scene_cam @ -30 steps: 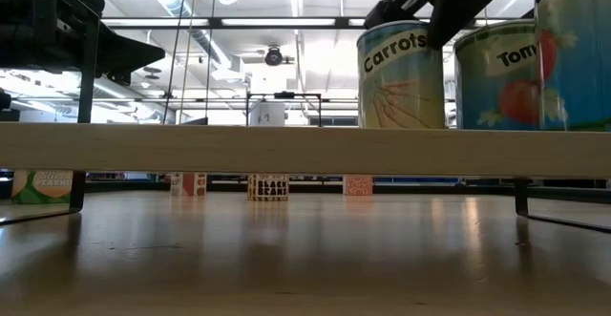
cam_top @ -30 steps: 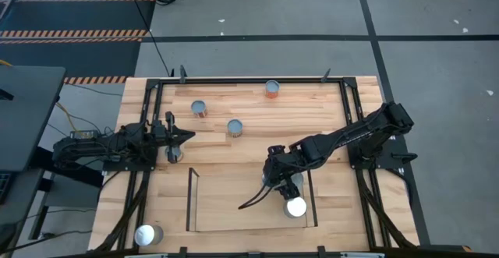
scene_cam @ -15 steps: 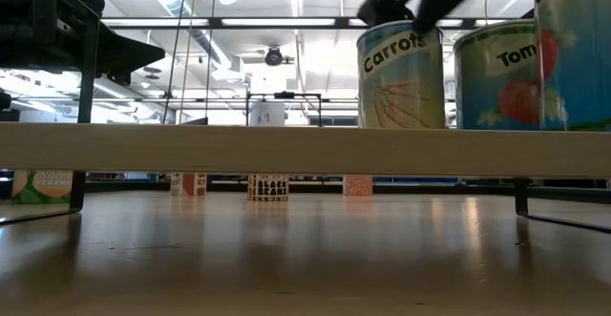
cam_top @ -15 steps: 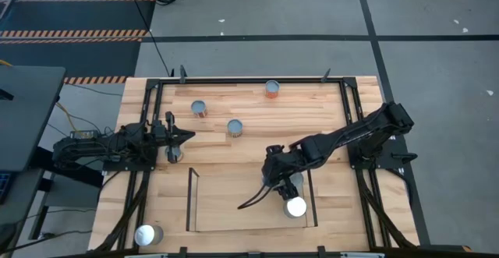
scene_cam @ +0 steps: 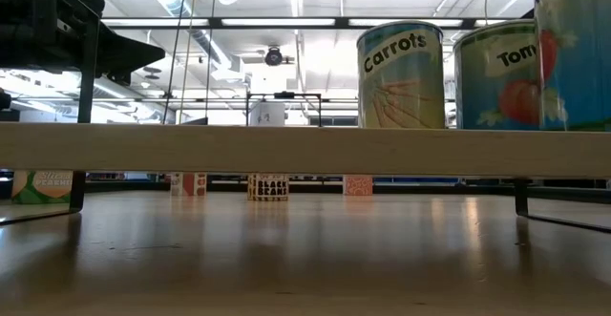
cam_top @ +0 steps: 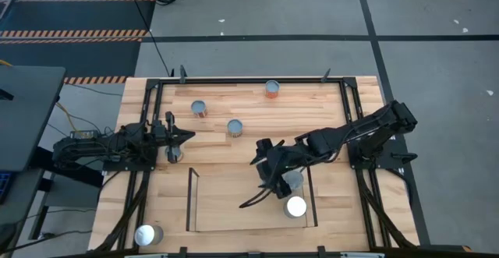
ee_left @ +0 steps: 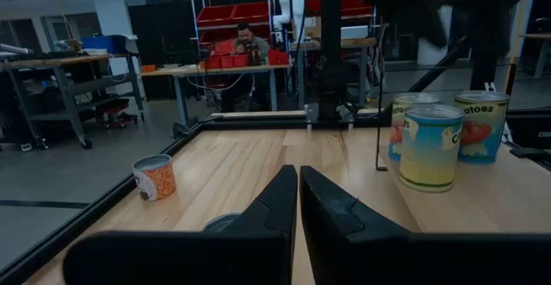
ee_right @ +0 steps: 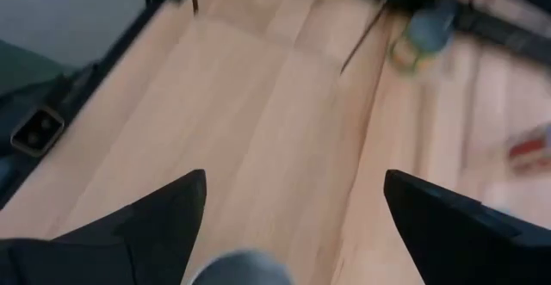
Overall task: Pick and place cans onto a shelf
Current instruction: Put the canned peas on the shelf
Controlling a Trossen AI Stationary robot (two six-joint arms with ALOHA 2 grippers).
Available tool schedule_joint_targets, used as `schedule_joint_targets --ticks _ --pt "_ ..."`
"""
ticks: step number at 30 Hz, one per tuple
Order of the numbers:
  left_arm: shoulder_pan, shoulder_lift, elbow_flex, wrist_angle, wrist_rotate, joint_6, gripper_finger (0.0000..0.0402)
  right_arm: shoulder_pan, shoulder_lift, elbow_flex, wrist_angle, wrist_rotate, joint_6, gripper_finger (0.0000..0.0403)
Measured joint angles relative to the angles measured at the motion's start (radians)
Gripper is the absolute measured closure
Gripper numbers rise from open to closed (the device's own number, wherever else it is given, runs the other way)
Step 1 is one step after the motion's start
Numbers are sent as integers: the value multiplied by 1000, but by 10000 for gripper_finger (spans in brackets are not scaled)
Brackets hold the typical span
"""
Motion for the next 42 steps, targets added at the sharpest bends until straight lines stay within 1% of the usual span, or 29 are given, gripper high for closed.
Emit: schedule_joint_targets --ticks 6,7,8,11,12,15,18,20,23,26,30,32,34,37,39,42 --pt "0 0 0 1 0 -1 377 38 -76 -10 98 -7 -36 53" --pt "0 0 0 10 1 -27 377 46 -91 -22 116 -7 -35 53" --pt "-1 2 0 24 8 -91 377 54 -107 -40 135 -8 -32 54" --pt "-1 2 0 55 34 -355 377 75 -150 -110 196 -2 -21 54" --pt "-1 2 0 68 29 -399 377 81 -165 -136 227 9 -18 54" --pt "1 2 0 95 4 -412 377 93 -200 -201 296 45 3 54" --pt "-1 14 0 94 8 -421 377 96 -221 -239 323 85 14 54" --pt "-1 27 12 102 35 -400 377 95 -230 -253 332 119 16 54" --pt "-21 79 89 109 96 -392 383 90 -236 -264 340 148 16 54" --pt "-69 166 196 76 103 -357 395 76 -237 -264 342 148 4 54" --pt "-161 324 363 -53 104 -326 397 52 -238 -264 337 148 -10 54" --pt "-213 399 454 -168 96 -318 397 42 -242 -264 327 149 -7 54" --pt "-266 471 551 -317 73 -347 398 34 -250 -264 311 149 4 54" --pt "-352 567 711 -547 35 -440 399 31 -270 -264 258 153 41 54" --pt "-413 626 810 -691 16 -531 400 31 -286 -264 216 170 70 54" --pt "-511 711 939 -908 8 -735 400 31 -302 -264 183 203 104 54"
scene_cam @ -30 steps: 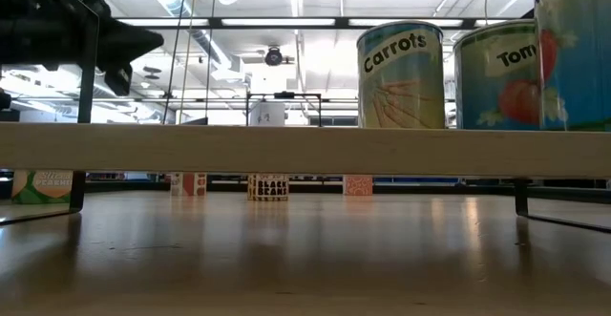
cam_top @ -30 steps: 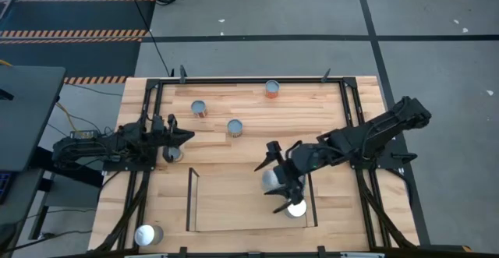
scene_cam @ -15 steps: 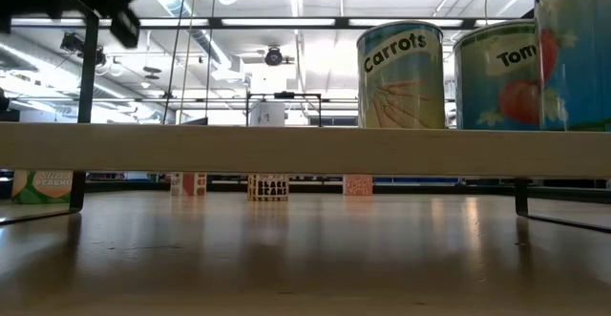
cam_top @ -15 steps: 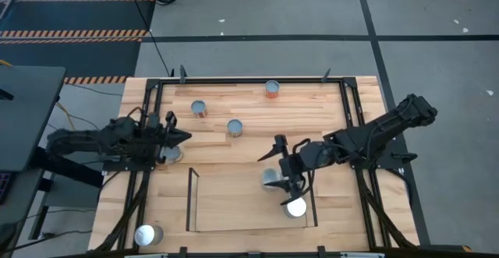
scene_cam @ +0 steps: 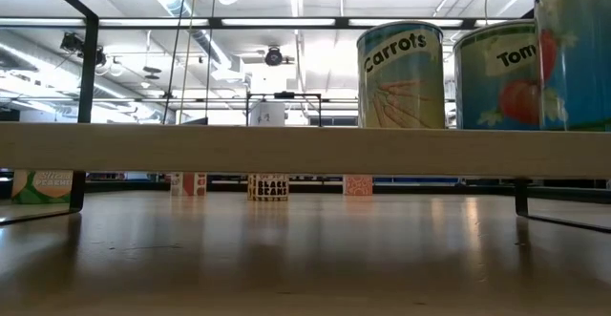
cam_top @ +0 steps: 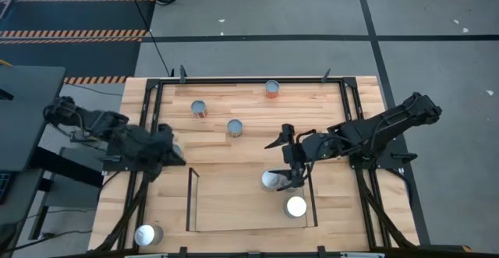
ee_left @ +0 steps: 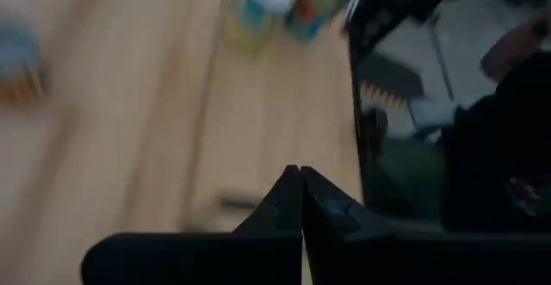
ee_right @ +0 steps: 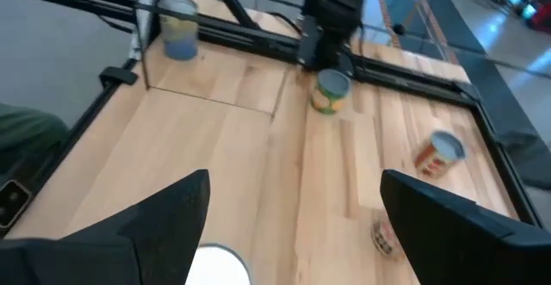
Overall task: Pick and place cans onto a shelf
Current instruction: Put the canned peas on the shelf
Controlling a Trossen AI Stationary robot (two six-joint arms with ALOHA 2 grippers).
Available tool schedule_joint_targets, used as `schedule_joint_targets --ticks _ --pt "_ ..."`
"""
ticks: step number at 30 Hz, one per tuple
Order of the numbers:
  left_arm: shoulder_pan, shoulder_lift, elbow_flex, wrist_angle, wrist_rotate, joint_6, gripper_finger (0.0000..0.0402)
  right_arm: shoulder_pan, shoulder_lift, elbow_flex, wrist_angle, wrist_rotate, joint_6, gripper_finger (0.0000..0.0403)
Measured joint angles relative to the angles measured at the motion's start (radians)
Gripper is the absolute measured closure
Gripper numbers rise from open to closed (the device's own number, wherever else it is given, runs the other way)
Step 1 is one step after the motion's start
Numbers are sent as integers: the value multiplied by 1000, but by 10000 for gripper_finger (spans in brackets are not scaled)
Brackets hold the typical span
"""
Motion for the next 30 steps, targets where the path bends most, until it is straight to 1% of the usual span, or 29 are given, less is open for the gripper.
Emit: schedule_joint_targets --ticks 2,4,6,8,12,15,17,19,22,30 --pt "-69 54 67 -106 4 -151 400 0 -2 0 -13 11 15 54" --pt "-144 102 120 -175 43 -316 400 1 -2 0 -21 24 24 54" --pt "-218 145 163 -194 79 -463 401 0 1 0 -22 27 30 54" --pt "-297 183 196 -194 82 -583 401 -2 2 0 -22 28 35 54" --pt "-438 262 211 -210 82 -806 391 -9 2 -20 13 29 35 54" --pt "-514 331 211 -285 128 -951 370 -15 2 -27 35 36 44 54" --pt "-551 377 211 -325 176 -1005 349 -21 2 -39 53 36 50 54" --pt "-579 414 210 -330 198 -1026 323 -21 2 -40 61 36 51 54" --pt "-602 456 210 -329 186 -1026 274 -21 2 -40 67 36 55 54" --pt "-607 555 210 -329 157 -970 119 -21 2 -40 72 36 63 54"
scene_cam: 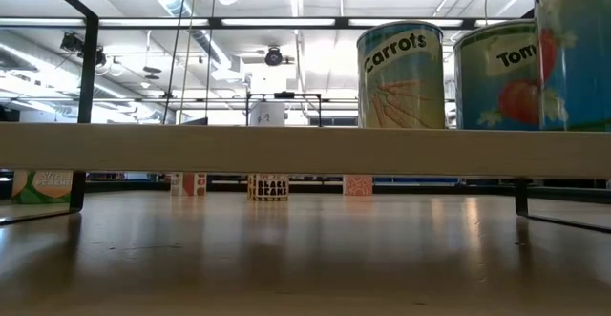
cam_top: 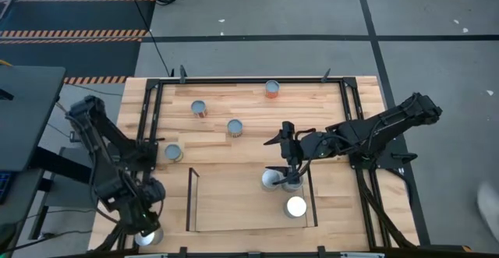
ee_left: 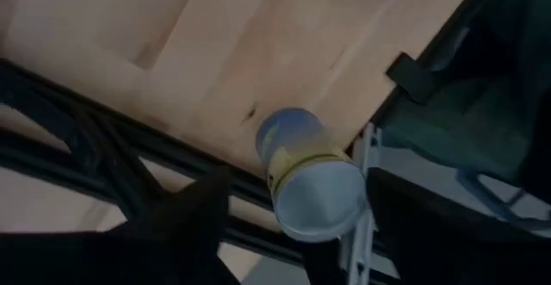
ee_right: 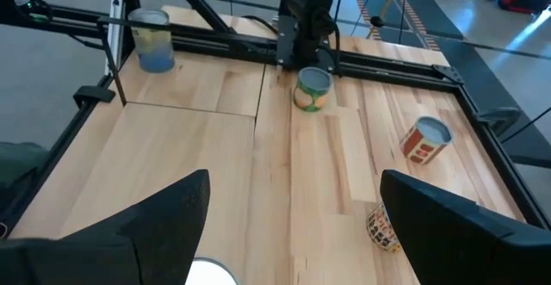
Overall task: Pick and place cans onto a shelf
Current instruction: Put the canned peas on the shelf
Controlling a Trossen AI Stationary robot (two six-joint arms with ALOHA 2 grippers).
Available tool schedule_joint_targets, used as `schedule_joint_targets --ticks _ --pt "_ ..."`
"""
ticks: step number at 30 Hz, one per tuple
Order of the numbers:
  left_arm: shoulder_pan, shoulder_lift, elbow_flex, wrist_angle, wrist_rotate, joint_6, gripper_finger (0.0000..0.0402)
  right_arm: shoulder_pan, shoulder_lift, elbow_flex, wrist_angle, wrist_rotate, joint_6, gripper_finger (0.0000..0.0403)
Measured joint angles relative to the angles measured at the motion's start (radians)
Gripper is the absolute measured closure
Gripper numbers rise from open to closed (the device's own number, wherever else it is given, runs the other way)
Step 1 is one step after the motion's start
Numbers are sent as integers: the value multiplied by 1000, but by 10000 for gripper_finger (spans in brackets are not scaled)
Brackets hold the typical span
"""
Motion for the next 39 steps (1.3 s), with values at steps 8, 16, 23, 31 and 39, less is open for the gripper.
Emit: schedule_joint_targets --ticks 8,16,23,31,39 --pt "-28 75 0 77 1 15 52 0 0 0 0 0 -1 54" --pt "-70 150 0 115 136 -190 51 0 0 0 4 0 -2 54" --pt "-71 203 0 142 166 -188 51 0 0 0 19 -1 -2 54" --pt "-72 243 2 168 190 -172 51 -1 0 0 29 -1 -2 54" --pt "-72 256 3 197 185 -169 51 -1 0 1 45 -3 -10 54"
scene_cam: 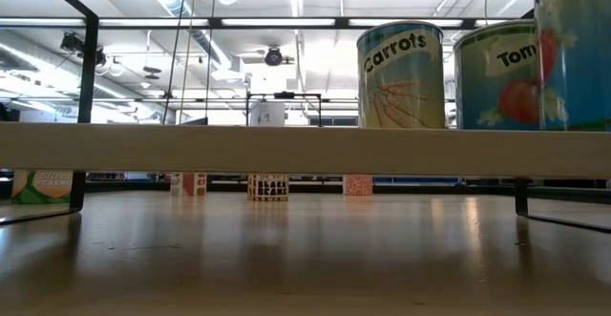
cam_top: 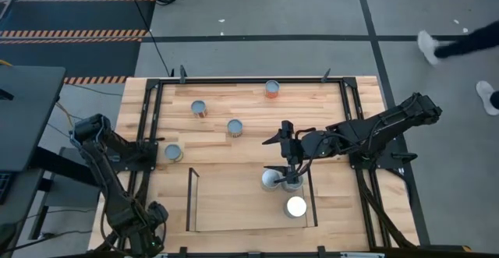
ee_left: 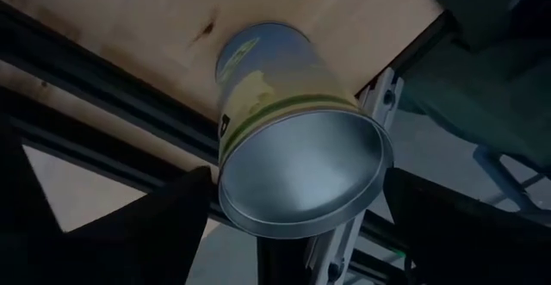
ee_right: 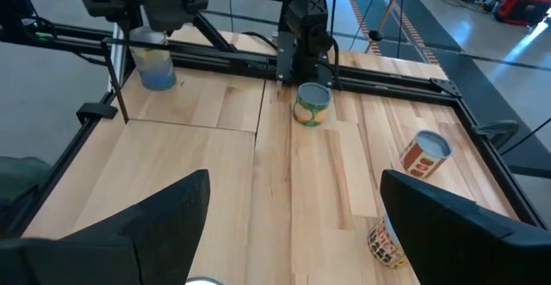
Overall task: Pick and place cans onto a shelf
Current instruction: Put the canned peas on the shelf
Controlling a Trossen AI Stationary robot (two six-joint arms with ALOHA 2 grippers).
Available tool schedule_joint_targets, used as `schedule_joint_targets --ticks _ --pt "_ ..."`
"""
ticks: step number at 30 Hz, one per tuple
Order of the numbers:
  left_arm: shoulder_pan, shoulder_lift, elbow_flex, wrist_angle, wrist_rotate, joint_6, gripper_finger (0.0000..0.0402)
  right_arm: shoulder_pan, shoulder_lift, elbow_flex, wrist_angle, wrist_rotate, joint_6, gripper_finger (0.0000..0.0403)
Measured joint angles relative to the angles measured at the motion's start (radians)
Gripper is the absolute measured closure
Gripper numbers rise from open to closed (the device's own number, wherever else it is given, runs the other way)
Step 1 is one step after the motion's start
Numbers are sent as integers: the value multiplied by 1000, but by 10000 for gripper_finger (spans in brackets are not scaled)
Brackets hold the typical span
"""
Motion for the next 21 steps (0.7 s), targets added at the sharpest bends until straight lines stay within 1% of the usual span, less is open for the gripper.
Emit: schedule_joint_targets --ticks 8,17,21 --pt "0 -2 0 -40 0 21 51 -19 0 0 0 -8 4 54" --pt "-12 -2 0 -42 0 24 51 -22 0 0 1 -16 8 54" --pt "-29 2 33 -103 -29 36 53 -24 0 1 8 -16 8 54"
